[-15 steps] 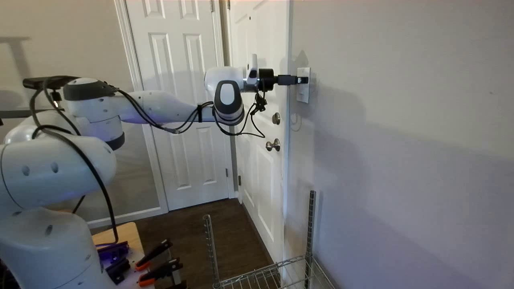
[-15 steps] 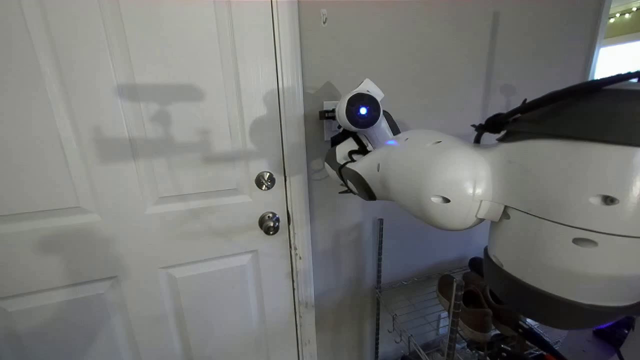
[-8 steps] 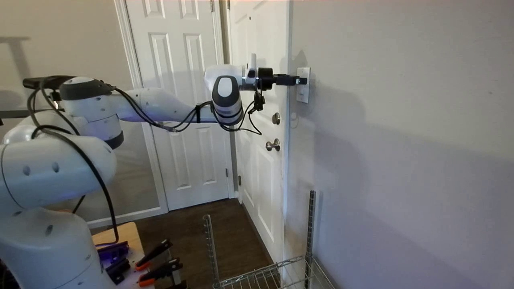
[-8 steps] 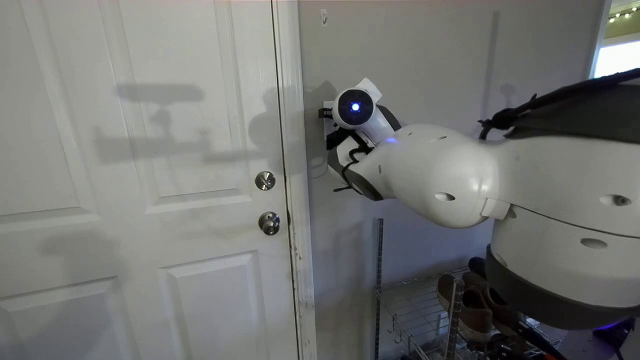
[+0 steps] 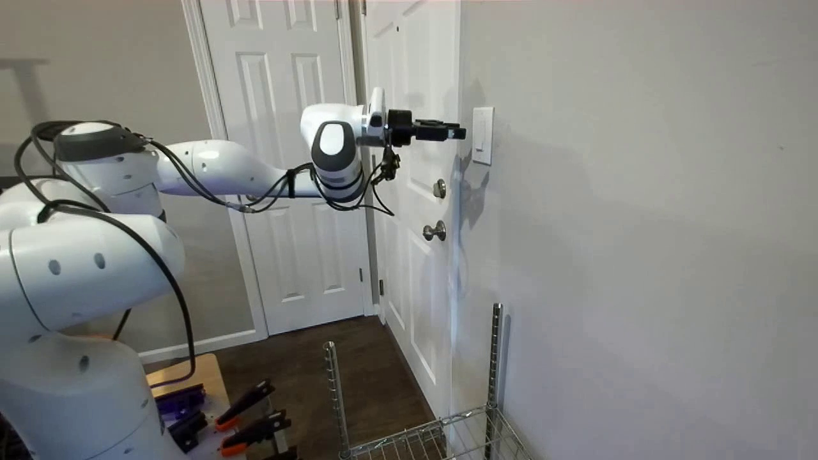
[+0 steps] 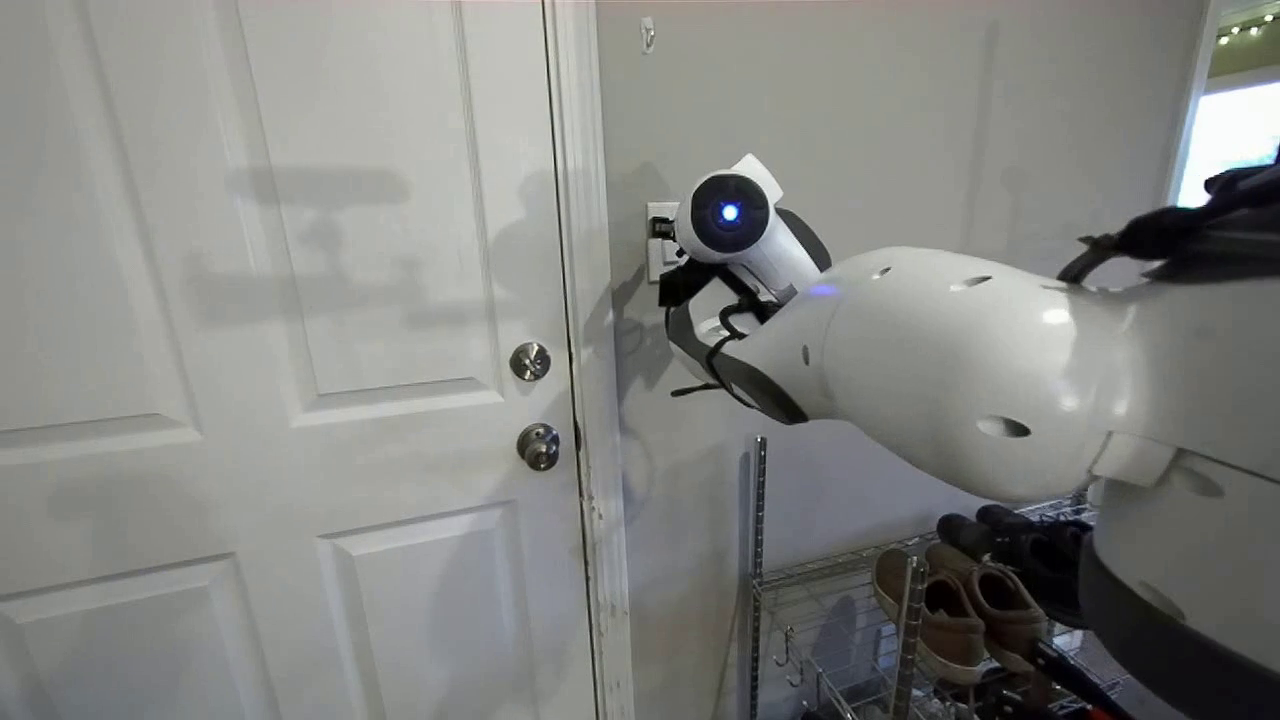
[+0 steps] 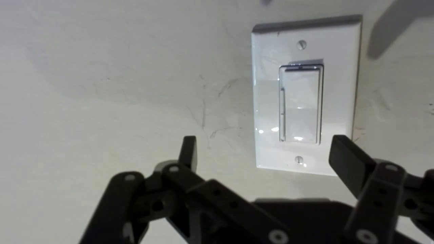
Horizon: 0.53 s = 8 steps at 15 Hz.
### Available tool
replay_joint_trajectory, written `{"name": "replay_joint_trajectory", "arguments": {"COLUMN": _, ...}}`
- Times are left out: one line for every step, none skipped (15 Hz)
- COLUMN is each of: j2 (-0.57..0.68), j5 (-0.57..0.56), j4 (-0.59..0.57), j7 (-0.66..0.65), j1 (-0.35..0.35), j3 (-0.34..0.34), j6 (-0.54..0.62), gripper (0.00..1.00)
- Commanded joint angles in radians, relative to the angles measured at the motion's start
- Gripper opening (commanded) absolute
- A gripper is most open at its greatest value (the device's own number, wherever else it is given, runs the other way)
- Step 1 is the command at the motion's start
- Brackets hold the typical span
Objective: Switch the light on
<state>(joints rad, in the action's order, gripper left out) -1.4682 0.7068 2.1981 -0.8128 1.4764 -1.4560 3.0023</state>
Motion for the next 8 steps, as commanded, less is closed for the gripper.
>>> {"name": "replay_joint_trajectory", "arguments": {"j2": 0.011, "j5": -0.025, "j4": 0.096, "j7": -0.048, "j1": -0.1, "j3": 0.007, "j6": -0.05, "gripper": 1.0}}
{"name": "replay_joint_trajectory", "arguments": {"j2": 0.008, "j5": -0.028, "j4": 0.11, "j7": -0.055, "j1": -0.115, "j3": 0.009, "j6": -0.068, "gripper": 1.0}}
{"name": "replay_joint_trajectory", "arguments": {"j2": 0.009, "j5": -0.03, "j4": 0.123, "j7": -0.063, "j1": -0.129, "j3": 0.009, "j6": -0.084, "gripper": 1.0}}
{"name": "replay_joint_trajectory", "arguments": {"j2": 0.016, "j5": -0.044, "j4": 0.08, "j7": -0.053, "j1": -0.095, "j3": 0.001, "j6": -0.051, "gripper": 1.0}}
{"name": "replay_joint_trajectory", "arguments": {"j2": 0.016, "j5": -0.045, "j4": 0.094, "j7": -0.058, "j1": -0.109, "j3": 0.001, "j6": -0.06, "gripper": 1.0}}
{"name": "replay_joint_trajectory", "arguments": {"j2": 0.016, "j5": -0.045, "j4": 0.102, "j7": -0.06, "j1": -0.116, "j3": 0.001, "j6": -0.061, "gripper": 1.0}}
{"name": "replay_joint_trajectory", "arguments": {"j2": 0.017, "j5": -0.045, "j4": 0.105, "j7": -0.061, "j1": -0.118, "j3": 0.001, "j6": -0.061, "gripper": 1.0}}
{"name": "replay_joint_trajectory", "arguments": {"j2": 0.017, "j5": -0.045, "j4": 0.106, "j7": -0.061, "j1": -0.118, "j3": 0.001, "j6": -0.061, "gripper": 1.0}}
